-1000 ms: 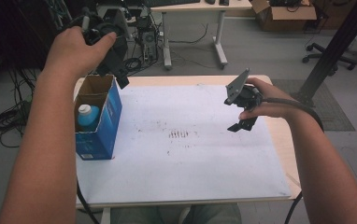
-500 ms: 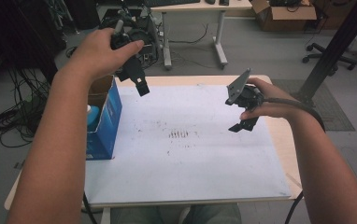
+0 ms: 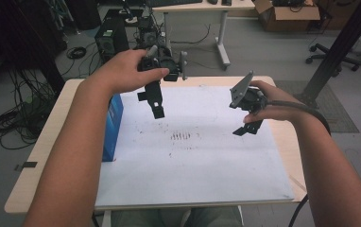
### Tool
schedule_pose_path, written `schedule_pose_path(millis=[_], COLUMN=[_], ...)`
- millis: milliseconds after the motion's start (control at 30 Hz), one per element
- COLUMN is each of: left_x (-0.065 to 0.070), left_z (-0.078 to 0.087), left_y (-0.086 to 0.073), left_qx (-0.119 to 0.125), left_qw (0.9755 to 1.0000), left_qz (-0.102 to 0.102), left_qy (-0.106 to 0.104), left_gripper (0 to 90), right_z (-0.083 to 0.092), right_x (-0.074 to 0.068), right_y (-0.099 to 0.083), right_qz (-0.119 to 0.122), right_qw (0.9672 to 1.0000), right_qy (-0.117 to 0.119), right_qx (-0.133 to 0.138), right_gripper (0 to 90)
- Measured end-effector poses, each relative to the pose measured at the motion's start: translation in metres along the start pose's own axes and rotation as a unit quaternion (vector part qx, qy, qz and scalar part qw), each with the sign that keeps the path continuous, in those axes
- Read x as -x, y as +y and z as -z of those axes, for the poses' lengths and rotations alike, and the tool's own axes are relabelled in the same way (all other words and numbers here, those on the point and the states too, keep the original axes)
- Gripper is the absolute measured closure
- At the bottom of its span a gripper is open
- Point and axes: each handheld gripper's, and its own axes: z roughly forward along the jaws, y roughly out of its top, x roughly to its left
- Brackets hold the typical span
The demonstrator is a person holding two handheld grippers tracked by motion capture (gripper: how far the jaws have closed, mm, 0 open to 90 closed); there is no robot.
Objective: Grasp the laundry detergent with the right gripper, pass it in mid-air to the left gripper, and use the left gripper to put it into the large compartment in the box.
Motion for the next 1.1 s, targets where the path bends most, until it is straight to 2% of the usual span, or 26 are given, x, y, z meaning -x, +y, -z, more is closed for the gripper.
schedule_pose_path(millis=[233,467,800,1100], left_x=[0.007,0.007,-0.001,-0.004], left_z=[-0.008,-0.015,-0.017,-0.015], left_y=[0.014,0.021,0.019,0.012], left_qx=[0.001,-0.007,-0.006,-0.006], left_qw=[0.9999,0.9999,0.9999,0.9999], left_qz=[-0.011,-0.011,-0.009,-0.002], left_qy=[-0.005,-0.008,-0.012,-0.009], left_gripper=[4.5,4.6,4.3,4.5], right_z=[-0.002,-0.007,-0.004,-0.005], right_x=[-0.003,-0.005,-0.003,-0.003], right_y=[0.001,0.003,0.0,-0.001], right_qz=[-0.001,0.001,0.0,-0.006], right_qw=[1.0,0.9999,1.0,0.9998], right_qy=[0.002,0.005,0.001,0.005], right_qx=[-0.004,-0.01,-0.007,-0.017], right_gripper=[3.0,3.0,2.9,3.0])
